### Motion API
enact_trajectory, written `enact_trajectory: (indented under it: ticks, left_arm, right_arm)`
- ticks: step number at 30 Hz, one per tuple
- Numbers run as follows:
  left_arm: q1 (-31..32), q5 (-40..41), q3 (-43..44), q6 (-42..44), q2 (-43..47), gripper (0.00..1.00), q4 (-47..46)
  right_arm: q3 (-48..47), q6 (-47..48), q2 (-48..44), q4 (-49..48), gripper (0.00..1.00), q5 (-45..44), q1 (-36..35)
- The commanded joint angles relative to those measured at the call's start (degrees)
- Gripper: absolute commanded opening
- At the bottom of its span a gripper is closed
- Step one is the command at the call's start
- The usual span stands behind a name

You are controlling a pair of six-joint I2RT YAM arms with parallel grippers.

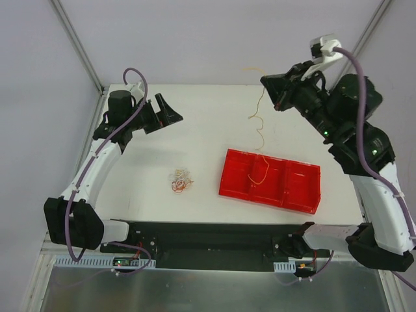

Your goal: Untangle the cables

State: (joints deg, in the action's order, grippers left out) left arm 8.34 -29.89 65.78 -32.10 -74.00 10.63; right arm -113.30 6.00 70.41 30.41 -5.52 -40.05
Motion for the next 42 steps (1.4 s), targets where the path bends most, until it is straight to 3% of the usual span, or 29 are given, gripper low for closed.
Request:
enact_trajectory:
  ticks: [1, 5, 14, 18, 23, 35, 42]
  left_arm:
    - [-0.95, -4.56, -0.47, -2.62, -1.15, 0.99, -3.16]
    - [-1.22, -6.23, -0.48, -3.41, -2.20, 0.99, -3.95]
    - [-2.71, -8.78, -0.91, -4.99, -2.91, 0.99, -5.54]
    - [-2.80, -9.22, -1.09, -5.78, -3.09, 0.99, -5.89]
    - [-2.80, -9.22, -1.27, -6.22, -2.82, 0.99, -6.06]
    - [-2.89, -9.31, -1.62, -6.31, -3.52, 0.98, -6.41]
    - [-2.89, -10.37, -1.53, -6.75, -3.87, 0.98, -6.68]
  right_arm:
    - [10.44, -2.21, -2.11, -5.88, 0.01, 0.68, 0.42]
    - [14.16, -3.80, -2.91, -6.95, 0.01, 1.04, 0.50]
    - [3.88, -5.12, -2.47, -4.58, 0.01, 4.28, 0.50]
    - [4.83, -3.11, -3.87, -4.49, 0.01, 2.54, 0.50]
    - [13.52, -2.57, -7.30, -6.50, 0.01, -0.72, 0.50]
    - [46.38, -9.33, -15.04, -14.50, 0.01, -0.81, 0.59]
    - [64.06, -15.22, -9.43, -21.00, 0.01, -0.29, 0.68]
